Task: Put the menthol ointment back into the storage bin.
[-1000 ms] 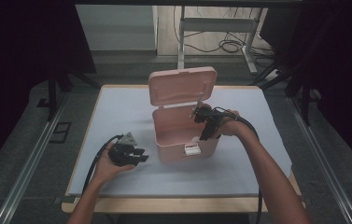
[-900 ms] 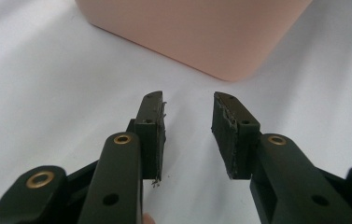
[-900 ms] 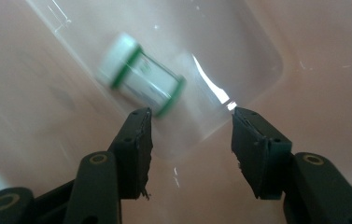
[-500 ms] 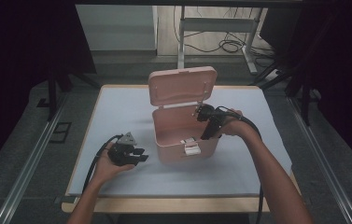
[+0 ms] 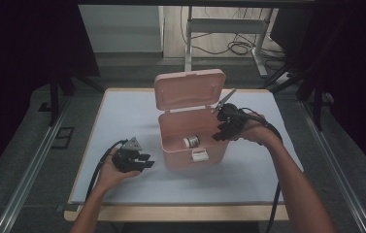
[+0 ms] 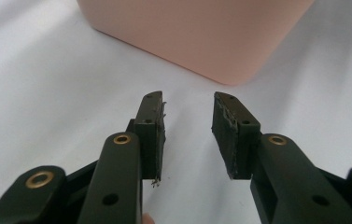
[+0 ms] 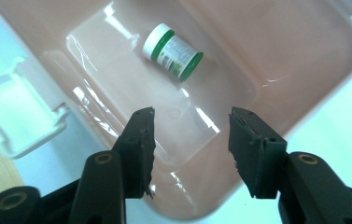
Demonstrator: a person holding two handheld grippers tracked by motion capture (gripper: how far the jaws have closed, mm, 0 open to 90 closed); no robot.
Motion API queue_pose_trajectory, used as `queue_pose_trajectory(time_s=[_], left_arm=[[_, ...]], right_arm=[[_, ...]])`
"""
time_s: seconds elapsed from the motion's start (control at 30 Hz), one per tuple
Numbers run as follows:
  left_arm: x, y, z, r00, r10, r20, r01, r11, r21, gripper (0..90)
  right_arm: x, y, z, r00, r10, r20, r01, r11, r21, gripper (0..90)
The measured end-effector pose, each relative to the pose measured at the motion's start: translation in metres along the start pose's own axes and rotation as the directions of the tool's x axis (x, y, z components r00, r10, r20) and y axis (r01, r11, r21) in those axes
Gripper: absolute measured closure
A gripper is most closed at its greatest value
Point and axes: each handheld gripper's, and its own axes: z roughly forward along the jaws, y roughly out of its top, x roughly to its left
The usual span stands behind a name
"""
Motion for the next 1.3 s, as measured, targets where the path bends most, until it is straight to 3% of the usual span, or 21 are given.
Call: queue_pose_trajectory(time_s=[0.27,0.63,1.0,1.1,1.3], left_arm=[[0.0,0.0,0.002,1.0,-0.003,-0.002,0.004,1.0,0.005,63.5],[-0.001,0.0,0.003,1.0,-0.004,-0.003,0.004,1.0,0.005,63.4],[0.0,0.0,0.003,0.9999,-0.007,-0.007,0.008,1.0,0.004,63.4],[0.0,0.0,0.003,1.0,-0.008,-0.006,0.008,1.0,0.002,63.4],[0.0,0.0,0.003,0.9998,-0.017,-0.006,0.017,0.9999,-0.003,63.4]], right_arm=[[0.0,-0.024,-0.02,0.9996,0.025,0.016,-0.024,0.995,-0.099,60.4],[0.002,-0.058,-0.032,0.9977,0.065,0.021,-0.059,0.974,-0.221,74.3],[0.002,-0.102,-0.029,0.9904,0.137,0.02,-0.123,0.936,-0.329,80.5],[0.001,-0.114,-0.026,0.9868,0.161,0.015,-0.145,0.922,-0.36,82.2],[0.003,-0.128,-0.019,0.9838,0.179,0.017,-0.158,0.905,-0.395,83.2]])
